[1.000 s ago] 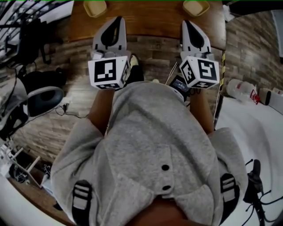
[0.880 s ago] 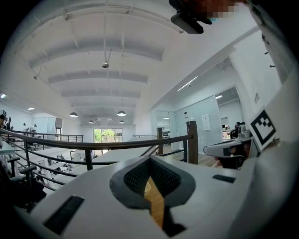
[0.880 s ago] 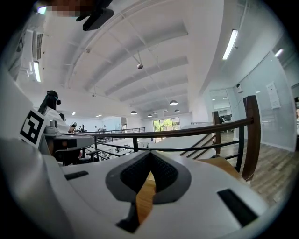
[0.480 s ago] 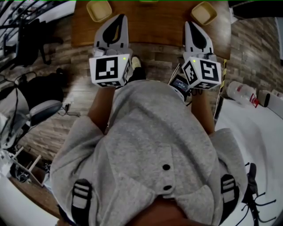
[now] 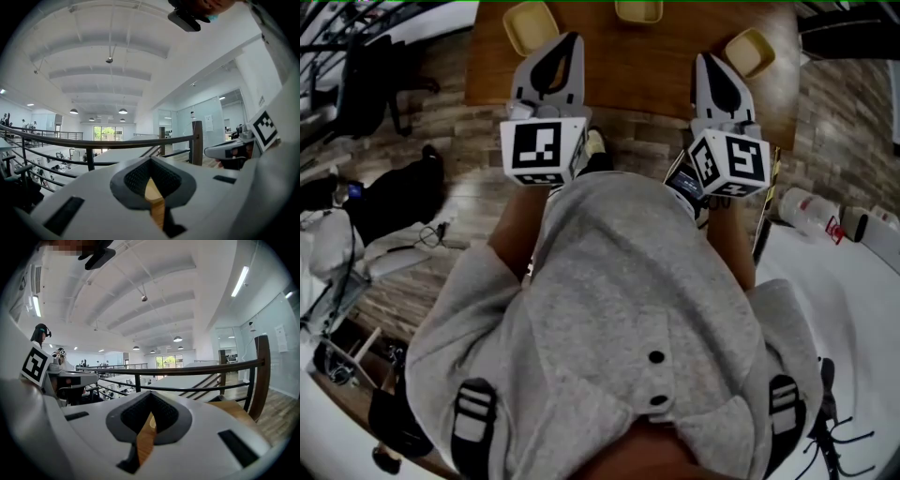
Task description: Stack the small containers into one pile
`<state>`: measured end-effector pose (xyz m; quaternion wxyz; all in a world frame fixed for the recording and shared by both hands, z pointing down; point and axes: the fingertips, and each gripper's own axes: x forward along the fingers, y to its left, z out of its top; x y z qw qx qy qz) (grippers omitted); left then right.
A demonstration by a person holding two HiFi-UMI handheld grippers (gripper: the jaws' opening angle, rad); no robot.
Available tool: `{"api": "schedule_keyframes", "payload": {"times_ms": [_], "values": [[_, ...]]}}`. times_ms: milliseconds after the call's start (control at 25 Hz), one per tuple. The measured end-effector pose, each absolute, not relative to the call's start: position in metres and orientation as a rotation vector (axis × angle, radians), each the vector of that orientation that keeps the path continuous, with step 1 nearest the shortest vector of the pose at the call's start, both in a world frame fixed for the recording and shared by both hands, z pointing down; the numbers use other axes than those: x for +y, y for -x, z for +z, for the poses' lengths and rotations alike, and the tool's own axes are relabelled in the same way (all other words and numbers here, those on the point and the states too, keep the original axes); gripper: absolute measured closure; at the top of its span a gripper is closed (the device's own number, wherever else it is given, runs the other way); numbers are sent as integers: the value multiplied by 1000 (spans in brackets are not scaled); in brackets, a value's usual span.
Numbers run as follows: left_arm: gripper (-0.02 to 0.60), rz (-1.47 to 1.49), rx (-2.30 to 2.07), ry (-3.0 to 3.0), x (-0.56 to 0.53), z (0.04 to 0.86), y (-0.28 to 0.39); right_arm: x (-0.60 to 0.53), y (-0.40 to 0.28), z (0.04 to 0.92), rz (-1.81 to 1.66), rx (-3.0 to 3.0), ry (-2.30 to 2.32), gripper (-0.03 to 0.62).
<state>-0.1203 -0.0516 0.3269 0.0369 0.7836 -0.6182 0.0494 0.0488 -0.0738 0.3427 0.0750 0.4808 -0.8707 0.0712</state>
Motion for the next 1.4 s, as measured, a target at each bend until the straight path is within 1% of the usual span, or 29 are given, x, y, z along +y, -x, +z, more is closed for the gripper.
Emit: {"api": "schedule_keyframes", "payload": {"times_ms": [720,920,1160,1280,1400], "values": [[569,136,-1833,-2392,-84,342,196,-106,25,348,203,-2555,-1430,585],[569,130,-1821,-2403,-92,342,205,-114,33,344,177,-2547,-1437,585],[569,148,-1802,-2410,-98,344,198,-121,18,339,164,-2521,-1459,585],[569,149,-1818,-2420,-89,337,171,-114,-11,335,157,-2530,-1459,585],[569,184,-1840,-2401,-90,347,147,-117,-43,341,165,-2541,-1450,585]]}}
